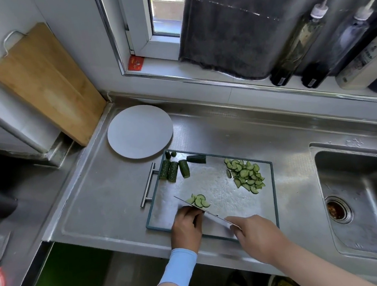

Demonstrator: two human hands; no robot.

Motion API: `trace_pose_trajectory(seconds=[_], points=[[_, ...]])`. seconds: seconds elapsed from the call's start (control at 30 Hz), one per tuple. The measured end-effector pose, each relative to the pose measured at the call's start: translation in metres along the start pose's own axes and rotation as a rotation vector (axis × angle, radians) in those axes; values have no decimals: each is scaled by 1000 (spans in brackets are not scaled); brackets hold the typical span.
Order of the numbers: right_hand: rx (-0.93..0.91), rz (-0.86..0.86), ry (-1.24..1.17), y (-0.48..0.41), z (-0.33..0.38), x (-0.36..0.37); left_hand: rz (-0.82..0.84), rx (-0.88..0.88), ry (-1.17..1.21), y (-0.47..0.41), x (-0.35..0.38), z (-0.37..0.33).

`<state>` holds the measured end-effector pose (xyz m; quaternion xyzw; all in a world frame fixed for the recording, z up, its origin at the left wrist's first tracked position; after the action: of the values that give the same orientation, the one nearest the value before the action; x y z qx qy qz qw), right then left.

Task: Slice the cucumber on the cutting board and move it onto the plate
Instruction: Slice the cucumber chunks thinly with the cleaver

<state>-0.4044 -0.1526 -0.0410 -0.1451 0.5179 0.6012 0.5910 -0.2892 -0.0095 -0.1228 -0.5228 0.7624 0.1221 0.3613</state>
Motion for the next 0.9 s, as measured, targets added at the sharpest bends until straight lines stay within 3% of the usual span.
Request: trace_pose_trajectory(seconds=[0.7,0.9], points=[[-80,136,-30,-34,8,-3,-66,-125,-49,7,5,-3],[-97,140,-4,-44,10,-1,-107,-55,-75,9,4,-8]])
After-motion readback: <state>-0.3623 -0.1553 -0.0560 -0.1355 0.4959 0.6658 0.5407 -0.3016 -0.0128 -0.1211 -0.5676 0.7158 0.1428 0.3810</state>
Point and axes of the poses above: each hand's wrist, its own y-axis away from the middle knuckle, its own x-axis out of the palm, z = x × y, the point moved 5 cm from there along -y, towards the middle knuckle, and after that the axes turned 1 degree about -y, right-handed, at the moved point
